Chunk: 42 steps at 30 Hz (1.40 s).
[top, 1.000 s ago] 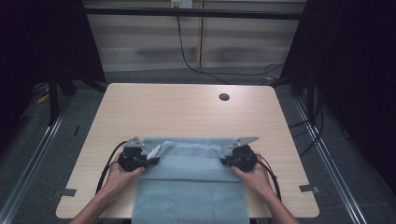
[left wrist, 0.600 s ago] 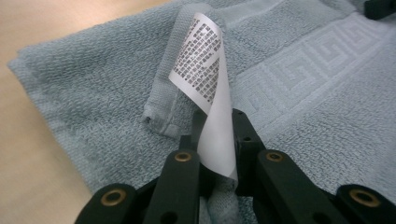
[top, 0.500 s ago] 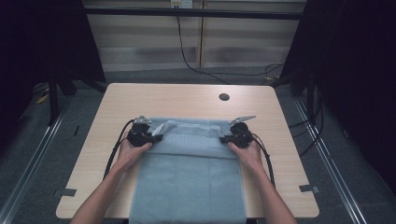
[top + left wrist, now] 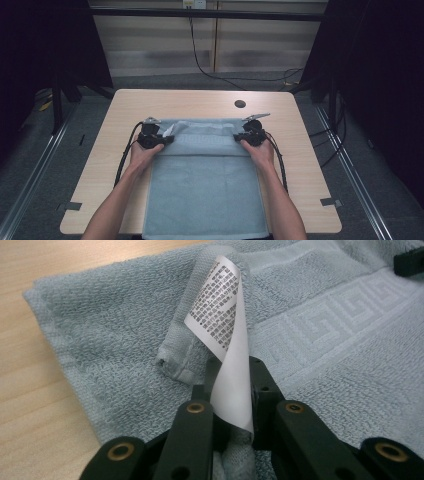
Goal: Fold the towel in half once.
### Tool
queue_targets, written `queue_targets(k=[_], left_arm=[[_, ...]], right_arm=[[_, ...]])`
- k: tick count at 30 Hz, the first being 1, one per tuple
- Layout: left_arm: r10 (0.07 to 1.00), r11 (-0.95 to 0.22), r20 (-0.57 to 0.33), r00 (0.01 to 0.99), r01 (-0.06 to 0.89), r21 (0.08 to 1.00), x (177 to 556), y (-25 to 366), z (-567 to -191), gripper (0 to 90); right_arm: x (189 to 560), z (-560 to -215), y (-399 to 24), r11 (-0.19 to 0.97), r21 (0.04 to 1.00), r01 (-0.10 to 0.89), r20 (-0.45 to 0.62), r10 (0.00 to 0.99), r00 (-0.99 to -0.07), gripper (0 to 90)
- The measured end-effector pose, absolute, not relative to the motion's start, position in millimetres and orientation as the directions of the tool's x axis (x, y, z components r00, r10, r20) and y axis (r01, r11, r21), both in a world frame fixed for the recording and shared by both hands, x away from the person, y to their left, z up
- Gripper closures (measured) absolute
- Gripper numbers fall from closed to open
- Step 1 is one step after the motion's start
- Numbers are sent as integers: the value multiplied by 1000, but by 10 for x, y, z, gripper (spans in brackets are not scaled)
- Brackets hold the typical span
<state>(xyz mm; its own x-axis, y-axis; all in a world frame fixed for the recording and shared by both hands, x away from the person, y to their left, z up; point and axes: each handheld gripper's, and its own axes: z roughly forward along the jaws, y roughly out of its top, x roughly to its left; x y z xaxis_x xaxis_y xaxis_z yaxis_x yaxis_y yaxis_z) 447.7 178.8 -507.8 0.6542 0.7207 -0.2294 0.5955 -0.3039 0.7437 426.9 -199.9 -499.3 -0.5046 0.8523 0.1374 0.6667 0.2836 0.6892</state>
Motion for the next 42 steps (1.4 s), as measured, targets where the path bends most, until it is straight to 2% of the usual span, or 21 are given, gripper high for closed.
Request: queue_targets(k=[6,9,11,12,13,14,15,16,20,26,31,34,35,37,38,40,41,42], left_arm=[[704,-280,-253,664,587,760,4449,1826,-4971,826],[692,-251,-251,677,551,796,4397,1879,-4757,826],[677,-211,-239,696,495,843,4304,1918,-4440,826],[677,-211,-239,696,495,843,4304,1918,-4440,826],[666,-211,-211,716,452,867,4241,1946,-4225,825],[666,-211,-211,716,452,867,4241,1946,-4225,825],[662,-205,-192,724,422,883,4196,1968,-4093,825],[658,-196,-190,729,409,891,4159,1983,-3994,825],[635,-159,-167,755,339,927,3994,2019,-3606,826],[597,-147,-156,787,298,943,3756,2039,-3427,825],[572,-204,-118,812,280,938,3449,2074,-3528,823],[558,-209,-156,815,320,924,3263,2109,-3841,818],[558,-209,-156,815,320,924,3263,2109,-3841,813],[545,-231,-189,817,363,903,3163,2129,-4116,800],[545,-231,-189,817,363,903,3163,2129,-4116,795],[535,-255,-238,811,423,869,3078,2154,-4384,791],[535,-255,-238,811,423,869,3078,2154,-4384,786],[533,-260,-260,805,448,855,3010,2164,-4536,778]], right_arm=[[4221,-4786,-2093,233,742,629,179,834,-521,853],[4190,-4625,-2123,235,766,598,169,825,-540,853],[4124,-4349,-2152,223,809,543,152,814,-561,854],[4100,-4255,-2161,216,822,528,149,812,-564,854],[4073,-4162,-2171,206,835,511,151,807,-571,854],[4073,-4162,-2171,206,835,511,151,807,-571,854],[4001,-3957,-2187,183,864,469,147,800,-582,854],[4001,-3957,-2187,183,864,469,147,800,-582,854],[3846,-3594,-2211,167,906,388,117,784,-610,854],[3602,-3347,-2276,162,928,336,97,766,-636,854],[3352,-3404,-2255,220,917,332,63,742,-667,853],[3204,-3571,-2242,244,905,348,67,726,-684,853],[3204,-3571,-2242,244,905,348,67,726,-684,853],[3056,-3829,-2236,254,889,382,93,715,-693,851],[3056,-3829,-2236,254,889,382,93,715,-693,851],[2907,-4148,-2222,275,863,425,121,703,-701,844],[2907,-4148,-2222,275,863,425,121,703,-701,844],[2817,-4337,-2240,256,854,454,162,697,-699,839]])
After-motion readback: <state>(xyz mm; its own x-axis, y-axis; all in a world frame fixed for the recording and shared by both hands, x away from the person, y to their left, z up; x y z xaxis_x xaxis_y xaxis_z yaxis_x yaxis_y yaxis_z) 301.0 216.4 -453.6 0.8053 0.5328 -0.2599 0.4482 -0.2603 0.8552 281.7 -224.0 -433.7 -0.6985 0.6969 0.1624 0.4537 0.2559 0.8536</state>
